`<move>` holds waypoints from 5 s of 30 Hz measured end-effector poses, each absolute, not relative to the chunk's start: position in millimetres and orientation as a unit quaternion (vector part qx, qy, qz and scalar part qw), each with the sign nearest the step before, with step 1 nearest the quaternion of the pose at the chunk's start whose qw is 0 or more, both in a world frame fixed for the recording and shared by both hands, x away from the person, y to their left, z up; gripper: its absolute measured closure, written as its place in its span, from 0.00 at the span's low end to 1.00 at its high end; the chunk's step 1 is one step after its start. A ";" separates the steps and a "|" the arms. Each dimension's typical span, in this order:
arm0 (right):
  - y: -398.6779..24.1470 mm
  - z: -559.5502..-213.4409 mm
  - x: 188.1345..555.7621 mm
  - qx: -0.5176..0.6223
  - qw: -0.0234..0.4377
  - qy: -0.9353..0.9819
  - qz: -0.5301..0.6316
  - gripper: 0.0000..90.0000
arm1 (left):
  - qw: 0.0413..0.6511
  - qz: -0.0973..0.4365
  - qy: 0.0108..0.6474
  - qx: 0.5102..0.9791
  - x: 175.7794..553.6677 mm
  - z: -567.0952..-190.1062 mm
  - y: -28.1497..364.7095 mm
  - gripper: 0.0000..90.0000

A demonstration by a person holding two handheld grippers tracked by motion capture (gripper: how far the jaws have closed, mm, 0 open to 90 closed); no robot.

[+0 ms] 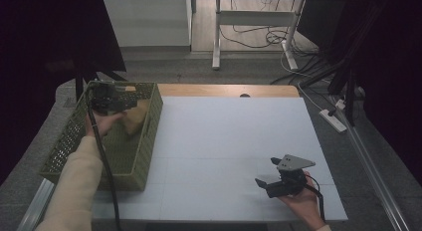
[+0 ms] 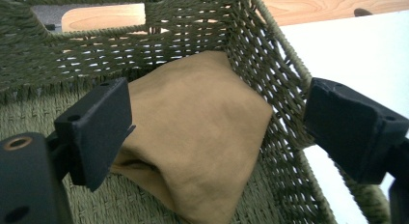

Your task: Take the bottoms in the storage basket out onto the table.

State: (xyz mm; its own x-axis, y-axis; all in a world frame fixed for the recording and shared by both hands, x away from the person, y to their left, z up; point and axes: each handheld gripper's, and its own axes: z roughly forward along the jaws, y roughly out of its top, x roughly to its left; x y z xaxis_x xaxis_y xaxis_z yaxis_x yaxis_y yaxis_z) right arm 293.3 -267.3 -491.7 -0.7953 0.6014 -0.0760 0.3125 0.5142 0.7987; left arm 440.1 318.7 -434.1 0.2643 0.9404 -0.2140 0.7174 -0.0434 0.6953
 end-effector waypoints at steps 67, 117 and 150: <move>-267.5 -499.3 297.2 0.272 0.157 0.862 0.399 0.08 | 0.238 0.086 0.606 0.754 482.7 -500.1 311.9 0.17; -266.1 -499.7 296.4 0.265 0.162 0.865 0.393 0.08 | 0.313 0.168 0.596 0.721 449.3 -453.6 319.3 0.80; -262.4 -499.3 294.7 0.262 0.165 0.868 0.389 0.08 | 0.404 0.203 0.577 0.680 392.1 -421.7 329.6 0.80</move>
